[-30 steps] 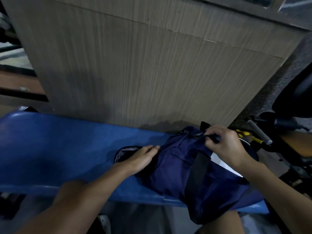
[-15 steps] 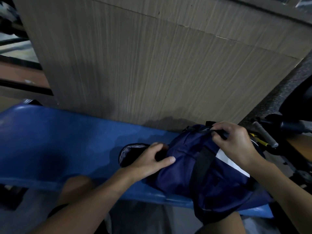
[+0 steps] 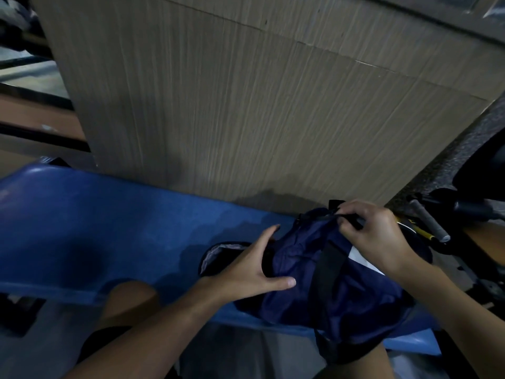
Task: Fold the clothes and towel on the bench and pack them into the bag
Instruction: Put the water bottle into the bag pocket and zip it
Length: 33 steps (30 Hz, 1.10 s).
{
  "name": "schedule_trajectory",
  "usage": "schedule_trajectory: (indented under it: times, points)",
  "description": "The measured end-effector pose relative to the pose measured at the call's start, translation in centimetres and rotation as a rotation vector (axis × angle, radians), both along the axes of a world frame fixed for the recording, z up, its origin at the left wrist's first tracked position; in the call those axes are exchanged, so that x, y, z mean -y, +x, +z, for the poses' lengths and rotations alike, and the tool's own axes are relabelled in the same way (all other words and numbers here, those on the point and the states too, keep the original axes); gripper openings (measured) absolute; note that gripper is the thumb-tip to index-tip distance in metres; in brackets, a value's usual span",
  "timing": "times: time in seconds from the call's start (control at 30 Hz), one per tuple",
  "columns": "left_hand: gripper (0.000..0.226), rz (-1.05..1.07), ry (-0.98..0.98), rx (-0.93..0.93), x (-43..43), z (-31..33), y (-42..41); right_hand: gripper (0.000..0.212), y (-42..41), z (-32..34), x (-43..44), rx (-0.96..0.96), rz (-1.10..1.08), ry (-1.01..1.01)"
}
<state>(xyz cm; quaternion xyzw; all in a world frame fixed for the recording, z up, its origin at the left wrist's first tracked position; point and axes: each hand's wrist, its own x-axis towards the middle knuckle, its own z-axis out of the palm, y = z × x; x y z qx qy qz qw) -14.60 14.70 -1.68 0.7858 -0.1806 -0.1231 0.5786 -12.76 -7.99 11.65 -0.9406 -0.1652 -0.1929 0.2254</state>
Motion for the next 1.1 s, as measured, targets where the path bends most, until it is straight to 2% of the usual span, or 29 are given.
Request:
schedule_trajectory:
  times: [0.13, 0.23, 0.33, 0.43, 0.5, 0.67, 0.77, 0.87, 1.1]
  points:
    - [0.114, 0.035, -0.046, -0.050, -0.2, -1.4, 0.0, 0.012, -0.1, 0.2, 0.1, -0.015, -0.008, -0.009]
    - [0.101, 0.089, -0.150, -0.008, 0.4, -0.5, 0.1, 0.011, -0.1, 0.6, 0.2, -0.043, -0.014, -0.030]
    - [0.078, 0.144, -0.241, 0.075, 1.4, 1.6, 0.8, 0.010, 0.0, 0.8, 0.1, -0.047, -0.010, -0.034]
    - [0.037, 0.229, -0.282, 0.195, 2.5, 3.6, 1.8, 0.010, 0.2, 0.7, 0.2, -0.042, -0.011, -0.032]
    - [0.024, 0.287, -0.289, 0.233, 3.0, 4.7, 2.6, 0.010, 0.3, 0.6, 0.2, -0.053, -0.005, -0.029]
    - [0.031, 0.265, -0.256, 0.255, 3.4, 6.3, 4.1, 0.012, 1.2, 0.6, -0.1, -0.033, -0.012, -0.013]
    - [0.031, 0.238, -0.171, 0.236, 3.5, 7.1, 4.6, 0.013, 1.5, 0.7, -0.4, -0.037, -0.004, -0.007]
    - [0.022, 0.197, -0.122, 0.212, 3.6, 7.9, 5.1, 0.014, 2.0, 0.8, -0.9, -0.060, -0.001, 0.007]
    - [0.021, 0.385, 0.128, 0.513, 1.4, 10.0, 6.6, 0.015, 4.2, 1.3, -3.3, -0.045, 0.022, 0.044]
